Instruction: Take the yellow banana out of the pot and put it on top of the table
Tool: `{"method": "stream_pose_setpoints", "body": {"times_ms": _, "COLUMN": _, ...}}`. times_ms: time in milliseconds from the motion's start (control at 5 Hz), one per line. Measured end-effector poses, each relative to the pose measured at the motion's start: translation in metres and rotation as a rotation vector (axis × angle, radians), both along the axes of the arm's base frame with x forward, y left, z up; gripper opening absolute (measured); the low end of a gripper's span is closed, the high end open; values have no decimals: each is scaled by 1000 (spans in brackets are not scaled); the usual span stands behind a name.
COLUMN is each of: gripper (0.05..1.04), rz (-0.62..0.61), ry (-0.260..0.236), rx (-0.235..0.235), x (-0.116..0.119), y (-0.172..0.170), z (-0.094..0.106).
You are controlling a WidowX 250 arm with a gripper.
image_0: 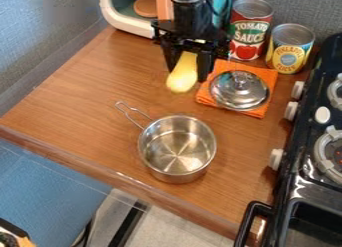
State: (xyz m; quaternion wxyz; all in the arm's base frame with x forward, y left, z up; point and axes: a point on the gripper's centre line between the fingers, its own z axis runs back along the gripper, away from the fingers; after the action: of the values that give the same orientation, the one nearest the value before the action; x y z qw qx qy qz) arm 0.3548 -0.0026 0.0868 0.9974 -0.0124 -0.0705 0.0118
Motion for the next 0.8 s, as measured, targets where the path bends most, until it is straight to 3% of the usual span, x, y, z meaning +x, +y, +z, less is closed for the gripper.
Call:
{"method": "stream_pose_setpoints", "body": {"times_ms": 200, "gripper": 622, "rz": 56, "ry": -5, "rx": 52, "x": 32, "y": 26, "z": -19}}
{"method": "stream_pose_setpoints", "body": {"times_ms": 400, "gripper": 622, "rz": 134, "ry": 6, "rx": 76, "x": 45, "y": 56, "z": -36}}
{"method": "stream_pose_setpoints", "body": {"times_ms": 600, "gripper": 622, "rz": 190, "ry": -12, "rx": 87, "x": 53, "y": 74, "z": -38}}
{"method": "stream_pose_setpoints", "body": {"times_ms": 800, "gripper": 622, "rz": 230, "ry": 29, "rx": 70, "x": 53, "y": 84, "z": -56}}
